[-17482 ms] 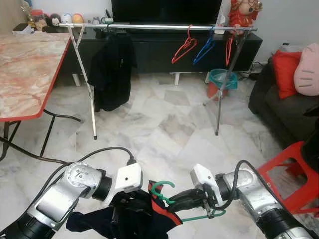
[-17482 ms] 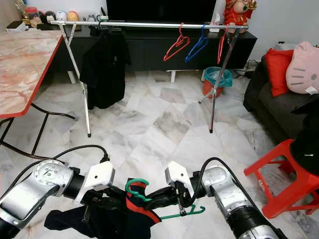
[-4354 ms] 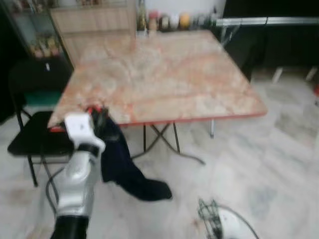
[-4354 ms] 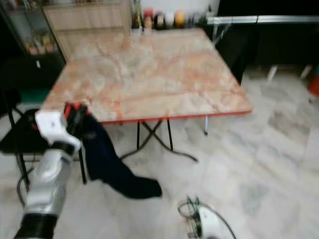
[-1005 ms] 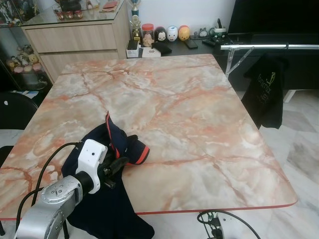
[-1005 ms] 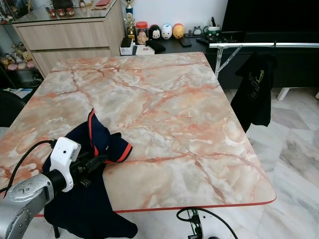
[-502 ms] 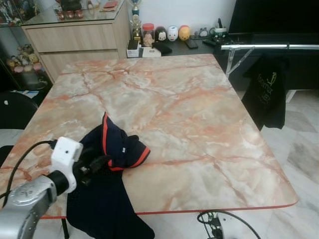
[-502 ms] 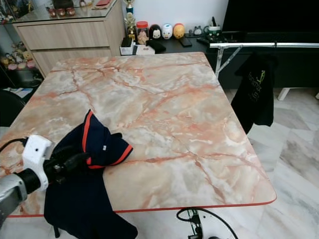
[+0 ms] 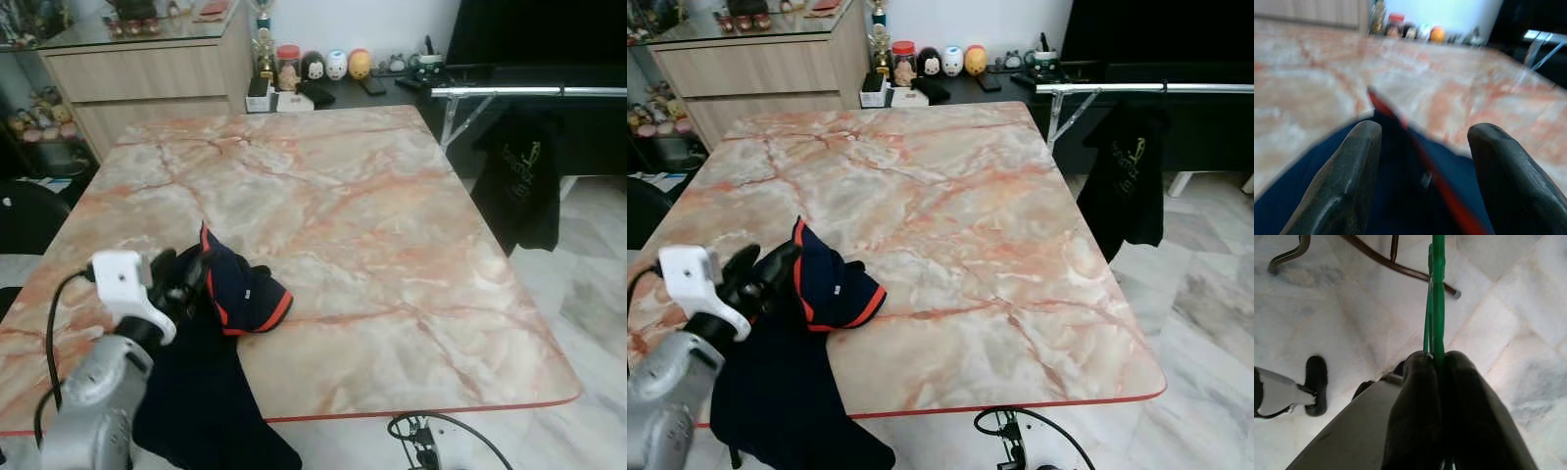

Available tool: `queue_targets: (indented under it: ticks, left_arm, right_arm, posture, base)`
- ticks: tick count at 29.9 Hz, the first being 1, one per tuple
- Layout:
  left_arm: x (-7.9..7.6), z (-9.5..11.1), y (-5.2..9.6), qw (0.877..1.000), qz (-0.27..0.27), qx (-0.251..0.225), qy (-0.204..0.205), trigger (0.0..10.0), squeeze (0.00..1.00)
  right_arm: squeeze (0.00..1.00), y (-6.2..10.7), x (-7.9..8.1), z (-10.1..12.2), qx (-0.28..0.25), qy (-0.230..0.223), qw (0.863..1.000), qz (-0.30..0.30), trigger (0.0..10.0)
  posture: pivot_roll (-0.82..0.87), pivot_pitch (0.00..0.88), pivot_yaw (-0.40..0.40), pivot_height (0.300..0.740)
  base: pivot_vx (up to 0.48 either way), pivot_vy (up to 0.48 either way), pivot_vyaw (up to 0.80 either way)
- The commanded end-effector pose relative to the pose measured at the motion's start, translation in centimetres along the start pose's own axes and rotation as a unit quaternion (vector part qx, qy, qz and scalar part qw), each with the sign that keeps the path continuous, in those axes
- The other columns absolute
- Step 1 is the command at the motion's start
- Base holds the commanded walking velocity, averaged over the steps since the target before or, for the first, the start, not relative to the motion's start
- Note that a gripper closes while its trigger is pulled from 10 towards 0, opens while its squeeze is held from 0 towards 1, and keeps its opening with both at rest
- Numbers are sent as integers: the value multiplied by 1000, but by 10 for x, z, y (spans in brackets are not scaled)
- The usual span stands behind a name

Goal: Hang hanger

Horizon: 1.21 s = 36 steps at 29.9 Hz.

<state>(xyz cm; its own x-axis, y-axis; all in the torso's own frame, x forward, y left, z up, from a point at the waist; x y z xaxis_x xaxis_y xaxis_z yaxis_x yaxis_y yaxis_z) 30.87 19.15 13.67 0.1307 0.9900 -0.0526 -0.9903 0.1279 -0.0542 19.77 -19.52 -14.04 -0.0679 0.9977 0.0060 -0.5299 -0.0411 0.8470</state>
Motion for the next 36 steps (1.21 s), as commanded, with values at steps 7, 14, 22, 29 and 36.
queue_targets:
  ticks: [7, 14, 22, 29, 36]
  left_arm:
    - [22, -24, 17, 996, 72, 10, -57, 10000, 0]
    - [28, -28, 24, 993, 92, 2, -66, 10000, 0]
    - [15, -28, 15, 995, 78, -11, -65, 10000, 0]
    - [14, -16, 12, 994, 82, -35, -58, 10000, 0]
    - [10, -13, 10, 994, 83, -45, -55, 10000, 0]
  right_arm:
    - [0, 1, -6, 5, -25, -20, 999, -32, 10000]
    - [0, 0, -3, 14, -53, -29, 997, -50, 10000]
    - [0, 0, -1, 11, -48, -31, 997, -49, 10000]
    - [0, 1, -2, 7, -44, -32, 997, -52, 10000]
    - [0, 0, -1, 10, -51, -34, 997, -51, 10000]
  posture:
    - [8, 0, 9, 740]
    - [8, 0, 8, 740]
    - [-1, 0, 12, 740]
    - [4, 0, 12, 740]
    - [4, 0, 12, 740]
  base:
    - [0, 0, 0]
    - [0, 0, 0]
    - [-105, 0, 0]
    - [-280, 0, 0]
    - [-280, 0, 0]
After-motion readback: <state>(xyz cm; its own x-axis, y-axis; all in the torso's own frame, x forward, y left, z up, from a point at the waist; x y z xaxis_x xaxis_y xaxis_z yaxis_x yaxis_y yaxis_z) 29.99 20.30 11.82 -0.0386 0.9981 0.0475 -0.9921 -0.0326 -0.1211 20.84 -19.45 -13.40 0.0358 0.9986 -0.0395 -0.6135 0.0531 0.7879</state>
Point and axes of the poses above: a point about 5 cm out from each wrist's last joint towards the gripper, its own y axis pointing back from the gripper into the wrist, its own z axis along the axis of the wrist's last joint, x = y × z, the point moved 6 cm from there along -y, pointing out of the wrist towards the gripper, and after that the axes turned 4 degrees about -y, right-handed, at the moved point
